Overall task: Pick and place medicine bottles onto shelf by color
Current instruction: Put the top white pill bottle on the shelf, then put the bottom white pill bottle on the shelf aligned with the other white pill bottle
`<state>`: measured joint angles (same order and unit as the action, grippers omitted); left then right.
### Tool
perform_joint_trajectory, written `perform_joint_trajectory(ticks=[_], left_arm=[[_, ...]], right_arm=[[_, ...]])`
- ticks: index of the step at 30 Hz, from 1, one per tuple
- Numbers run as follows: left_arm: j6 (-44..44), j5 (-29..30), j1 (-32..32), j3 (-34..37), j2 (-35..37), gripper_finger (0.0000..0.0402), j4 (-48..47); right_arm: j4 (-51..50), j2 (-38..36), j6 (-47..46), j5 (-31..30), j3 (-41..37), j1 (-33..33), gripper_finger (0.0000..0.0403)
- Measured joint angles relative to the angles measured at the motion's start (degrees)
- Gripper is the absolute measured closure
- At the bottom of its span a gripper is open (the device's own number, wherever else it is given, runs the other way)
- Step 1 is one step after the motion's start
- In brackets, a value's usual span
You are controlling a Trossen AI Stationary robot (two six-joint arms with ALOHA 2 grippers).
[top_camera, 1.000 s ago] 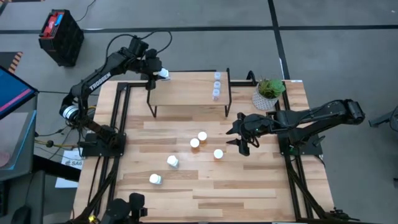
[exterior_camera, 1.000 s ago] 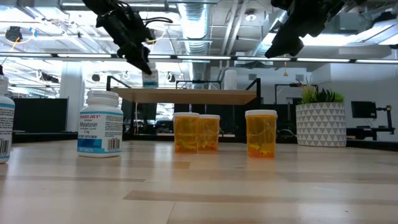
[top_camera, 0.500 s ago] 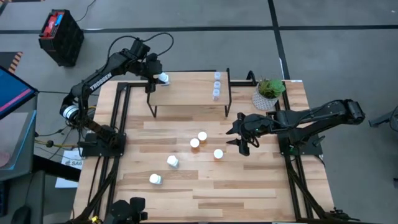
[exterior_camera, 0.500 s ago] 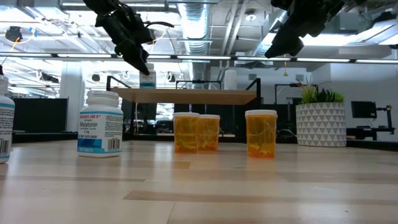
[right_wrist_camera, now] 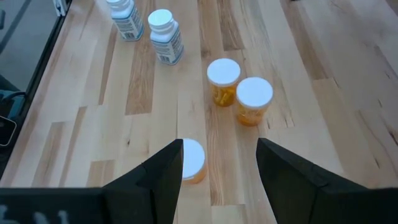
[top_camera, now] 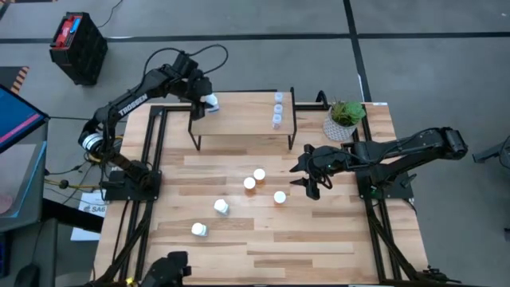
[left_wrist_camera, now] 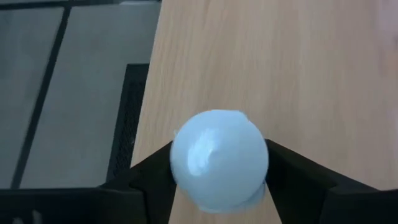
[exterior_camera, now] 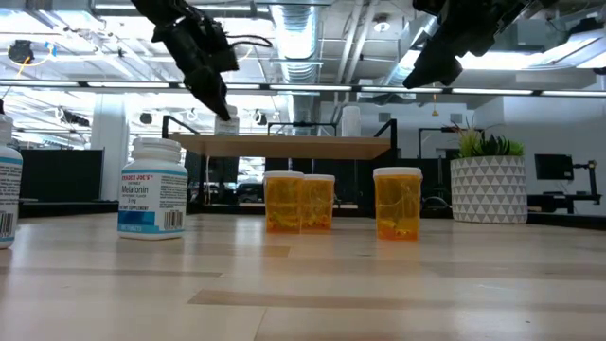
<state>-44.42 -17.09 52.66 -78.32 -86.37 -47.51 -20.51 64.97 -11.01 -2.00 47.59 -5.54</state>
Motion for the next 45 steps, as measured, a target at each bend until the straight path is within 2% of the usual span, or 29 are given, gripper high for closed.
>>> perform_joint_trajectory(ticks=[8,18,22,28,36,42,45], left_arm=[[-1.4,2.8,-2.4,-0.2,-1.9,0.0165,1.5],[1.5,2.9,-3.9,-7.7,-1.4,0.0164,0.8],[4.2,2.5,-5.1,-12.0,-1.4,0.0164,-4.8],[13.5,-3.6,-9.2,-15.0,-1.4,0.0164,-19.9],[14.4,-16.0,-19.2,-15.0,-1.4,0.0164,-42.8],[21.9,-17.1,-31.4,-14.8,-0.1,0.0164,-42.5],[27.4,-15.7,-38.0,-14.2,2.4,0.0164,-42.4]], right_arm=[[0.0,0.0,0.0,0.0,0.0,0.0,0.0179],[-0.2,0.0,0.0,0.1,0.0,0.0,0.0179],[-0.2,0.0,0.0,0.1,0.0,0.0,0.0179],[-0.2,0.0,0.0,0.1,0.0,0.0,0.0179],[-0.2,0.0,-1.7,0.1,0.0,0.0,0.0179],[-0.3,0.0,-2.9,0.1,0.0,-0.6,0.0179],[-0.4,0.0,-6.3,0.2,0.0,-1.7,0.0179]])
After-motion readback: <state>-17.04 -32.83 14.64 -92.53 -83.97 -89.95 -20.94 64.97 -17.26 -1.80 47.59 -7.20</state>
